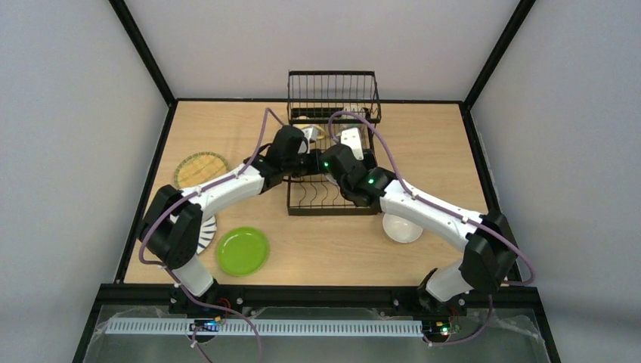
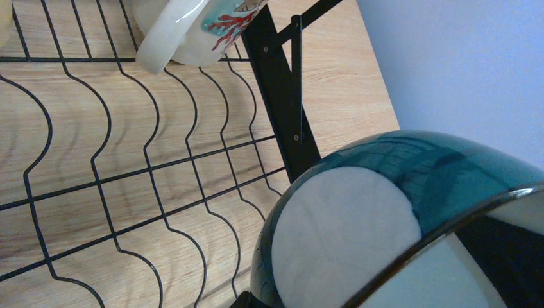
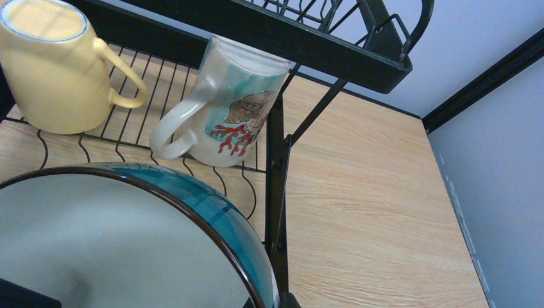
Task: Load the mixed dishes into the dish rack
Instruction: Pass from the right arm to the left
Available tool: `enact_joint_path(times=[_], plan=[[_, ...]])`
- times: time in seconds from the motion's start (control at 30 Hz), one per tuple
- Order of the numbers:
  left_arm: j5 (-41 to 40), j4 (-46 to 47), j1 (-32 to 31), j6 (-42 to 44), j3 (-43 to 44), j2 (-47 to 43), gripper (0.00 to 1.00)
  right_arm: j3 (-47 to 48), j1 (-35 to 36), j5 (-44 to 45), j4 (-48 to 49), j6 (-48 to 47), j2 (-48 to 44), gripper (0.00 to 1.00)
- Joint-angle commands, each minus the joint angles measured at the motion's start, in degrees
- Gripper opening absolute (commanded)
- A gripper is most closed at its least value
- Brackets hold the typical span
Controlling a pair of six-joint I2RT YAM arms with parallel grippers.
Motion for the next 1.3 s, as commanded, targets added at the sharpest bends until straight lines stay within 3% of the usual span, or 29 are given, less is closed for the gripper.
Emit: enact_joint_path(times=[0.0,0.07,0.23,0.5,0.57,0.8,0.9,1.0,1.27], plan=[[-1.3,3.7,-0.7,2.0,1.5,0.4,0.28,2.4,0.6,-2.9,-1.6,3.7,-0.3,0.00],[-1.9,3.7,-1.0,2.6,1.5,0.3,0.17,2.4,0.7,-2.9,-1.9,3.8,-0.4,0.00],[-3.3,5.7,-1.8,4.2,1.2,0.1,0.02,2.3,1.0,-3.3,-2.7,4.3,-0.6,0.00],[-7.2,9.6,-2.8,6.6,-1.6,-2.1,0.02,2.2,1.4,-2.7,-5.1,5.2,-1.5,0.00],[-7.3,10.3,-2.8,6.8,-2.1,-2.2,0.02,2.1,1.3,-2.4,-5.6,5.4,-1.8,0.04],[-7.9,10.8,-3.2,7.4,-3.4,-2.4,0.02,2.1,1.3,-1.7,-5.7,4.5,-3.7,0.35],[-8.8,10.1,-3.4,8.2,-3.4,-2.8,0.02,2.0,1.4,-1.5,-5.7,4.4,-4.1,0.39],[-9.7,9.0,-3.5,9.4,-3.0,-3.3,0.02,1.9,1.3,-1.3,-5.7,4.7,-4.4,0.49],[-10.8,7.3,-3.5,12.8,-2.1,-4.4,0.02,1.7,1.3,-1.0,-5.7,4.7,-4.6,0.54]])
